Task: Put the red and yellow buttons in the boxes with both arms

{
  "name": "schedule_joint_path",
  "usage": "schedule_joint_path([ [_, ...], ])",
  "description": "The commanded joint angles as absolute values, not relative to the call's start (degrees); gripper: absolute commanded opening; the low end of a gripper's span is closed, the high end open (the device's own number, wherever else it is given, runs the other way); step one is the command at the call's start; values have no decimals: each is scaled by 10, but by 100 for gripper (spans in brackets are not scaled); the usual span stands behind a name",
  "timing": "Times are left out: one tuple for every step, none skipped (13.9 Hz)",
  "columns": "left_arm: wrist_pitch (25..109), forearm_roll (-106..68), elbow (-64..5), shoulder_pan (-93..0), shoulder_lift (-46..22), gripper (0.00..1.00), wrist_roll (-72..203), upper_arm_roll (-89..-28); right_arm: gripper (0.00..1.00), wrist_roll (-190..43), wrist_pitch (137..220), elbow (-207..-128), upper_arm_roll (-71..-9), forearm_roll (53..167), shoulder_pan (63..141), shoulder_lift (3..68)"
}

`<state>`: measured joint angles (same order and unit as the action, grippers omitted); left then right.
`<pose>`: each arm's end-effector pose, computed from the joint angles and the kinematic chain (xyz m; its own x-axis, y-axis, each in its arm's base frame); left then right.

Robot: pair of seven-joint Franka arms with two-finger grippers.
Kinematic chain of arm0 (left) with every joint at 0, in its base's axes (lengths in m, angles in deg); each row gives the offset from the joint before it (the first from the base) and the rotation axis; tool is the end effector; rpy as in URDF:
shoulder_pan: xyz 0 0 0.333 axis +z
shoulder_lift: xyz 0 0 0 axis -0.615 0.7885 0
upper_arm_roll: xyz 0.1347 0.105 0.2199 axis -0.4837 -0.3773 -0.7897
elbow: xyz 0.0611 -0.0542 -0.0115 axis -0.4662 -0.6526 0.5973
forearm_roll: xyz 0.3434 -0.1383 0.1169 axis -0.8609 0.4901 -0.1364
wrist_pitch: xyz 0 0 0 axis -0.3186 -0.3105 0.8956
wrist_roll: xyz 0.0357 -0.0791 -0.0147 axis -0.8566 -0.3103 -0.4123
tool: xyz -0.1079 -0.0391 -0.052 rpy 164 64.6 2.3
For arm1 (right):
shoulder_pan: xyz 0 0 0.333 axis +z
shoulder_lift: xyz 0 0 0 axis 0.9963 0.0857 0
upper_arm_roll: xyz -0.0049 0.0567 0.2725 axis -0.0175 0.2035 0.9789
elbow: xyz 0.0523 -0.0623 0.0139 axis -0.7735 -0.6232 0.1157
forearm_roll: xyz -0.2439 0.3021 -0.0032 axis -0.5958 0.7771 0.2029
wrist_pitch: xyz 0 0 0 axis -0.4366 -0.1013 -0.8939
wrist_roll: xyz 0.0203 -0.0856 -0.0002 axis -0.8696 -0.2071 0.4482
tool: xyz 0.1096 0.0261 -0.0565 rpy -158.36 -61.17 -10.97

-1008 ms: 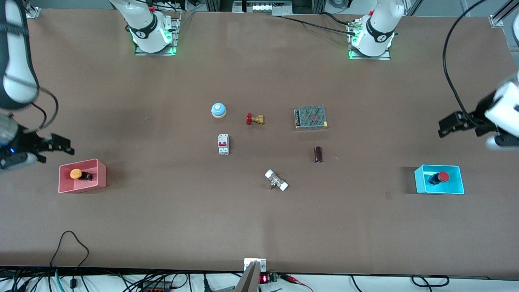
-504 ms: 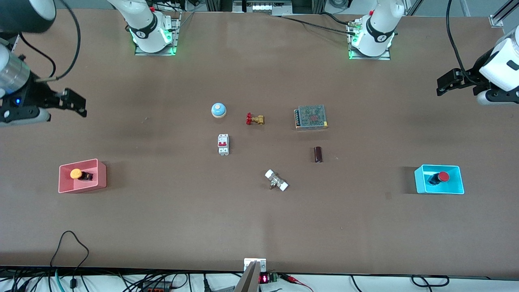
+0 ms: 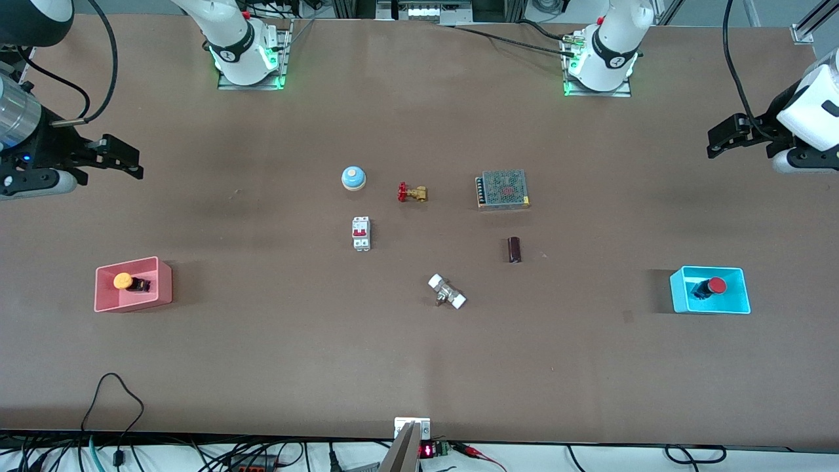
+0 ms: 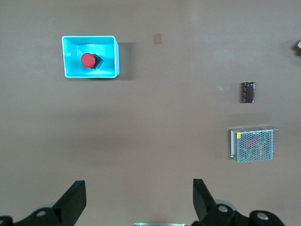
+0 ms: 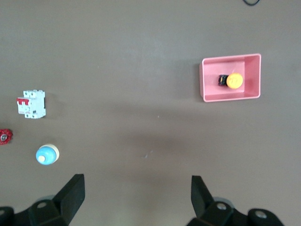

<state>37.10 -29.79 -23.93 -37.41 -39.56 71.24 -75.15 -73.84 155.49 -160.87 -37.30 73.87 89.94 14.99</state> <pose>0.5328 -0.0059 0.5470 0.9959 -0.0049 -0.0899 -0.0085 -0.9992 -0.0400 0.5632 0.0234 0.5201 0.9911 0.1192 -0.0594 0.1181 -0.9927 -0.0227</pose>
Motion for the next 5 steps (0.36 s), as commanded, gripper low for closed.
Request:
schedule_joint_path([
  [375,-306,-221,-375,-385,100,731,-748,100,-748,1517,-1592,-383,741,908,150],
  [382,-303,-221,-373,-385,100,737,-748,100,-748,1517,-1592,-382,741,908,151],
  [389,-303,-221,-373,-385,100,744,-748,100,-748,1518,-1592,-382,741,908,151],
  [394,-303,-221,-372,-385,100,744,-748,100,-748,1518,-1592,-382,741,908,150],
  [396,-303,-221,-372,-385,100,744,-748,100,-748,1520,-1592,-382,742,908,151],
])
